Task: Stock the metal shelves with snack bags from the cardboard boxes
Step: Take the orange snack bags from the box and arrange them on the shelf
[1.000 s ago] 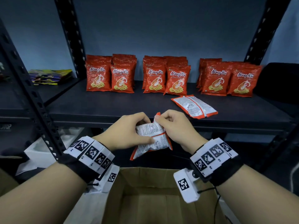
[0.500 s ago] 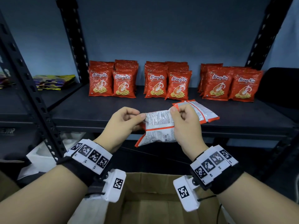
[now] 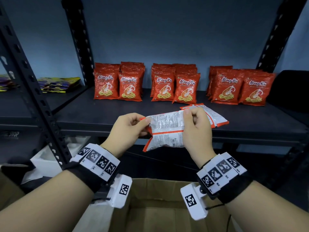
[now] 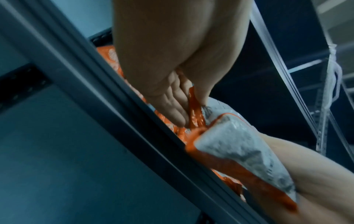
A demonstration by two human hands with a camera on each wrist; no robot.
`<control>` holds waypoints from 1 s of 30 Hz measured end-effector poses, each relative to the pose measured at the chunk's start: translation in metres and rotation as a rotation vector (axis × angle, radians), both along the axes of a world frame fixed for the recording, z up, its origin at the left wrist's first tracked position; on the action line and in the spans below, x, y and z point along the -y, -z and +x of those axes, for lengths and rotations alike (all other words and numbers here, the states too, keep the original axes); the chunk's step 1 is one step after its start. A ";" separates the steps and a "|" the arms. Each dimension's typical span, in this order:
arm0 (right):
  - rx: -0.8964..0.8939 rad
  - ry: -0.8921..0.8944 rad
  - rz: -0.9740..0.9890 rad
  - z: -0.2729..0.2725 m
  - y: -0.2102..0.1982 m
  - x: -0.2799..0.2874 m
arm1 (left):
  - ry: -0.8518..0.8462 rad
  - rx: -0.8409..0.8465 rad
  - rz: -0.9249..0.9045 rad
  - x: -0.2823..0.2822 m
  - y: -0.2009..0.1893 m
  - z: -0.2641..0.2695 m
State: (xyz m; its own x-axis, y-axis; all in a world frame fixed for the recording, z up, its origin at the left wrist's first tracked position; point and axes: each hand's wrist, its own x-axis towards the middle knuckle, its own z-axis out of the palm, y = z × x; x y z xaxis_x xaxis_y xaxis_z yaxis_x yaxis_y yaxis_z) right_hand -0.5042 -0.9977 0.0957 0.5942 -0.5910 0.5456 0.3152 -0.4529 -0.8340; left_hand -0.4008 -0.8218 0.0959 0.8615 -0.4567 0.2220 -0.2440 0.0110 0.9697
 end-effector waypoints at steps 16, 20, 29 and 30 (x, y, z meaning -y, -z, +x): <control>0.033 0.051 -0.038 -0.001 0.001 -0.015 | -0.065 -0.200 -0.072 0.004 0.008 0.000; 0.048 0.060 -0.055 -0.004 -0.001 -0.015 | -0.235 -0.019 0.027 0.008 0.013 -0.005; 0.041 0.100 -0.107 -0.004 -0.003 -0.015 | -0.461 0.313 0.186 0.009 -0.002 -0.023; 0.043 0.102 -0.104 -0.004 -0.003 -0.015 | -0.468 0.341 0.180 0.008 -0.002 -0.024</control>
State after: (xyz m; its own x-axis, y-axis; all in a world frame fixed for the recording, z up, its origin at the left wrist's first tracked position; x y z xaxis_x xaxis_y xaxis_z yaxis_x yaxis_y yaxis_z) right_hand -0.5085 -0.9826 0.0991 0.5087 -0.5860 0.6307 0.2975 -0.5678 -0.7675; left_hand -0.4246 -0.8301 0.0982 0.8738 -0.1028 0.4753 -0.4807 -0.3298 0.8125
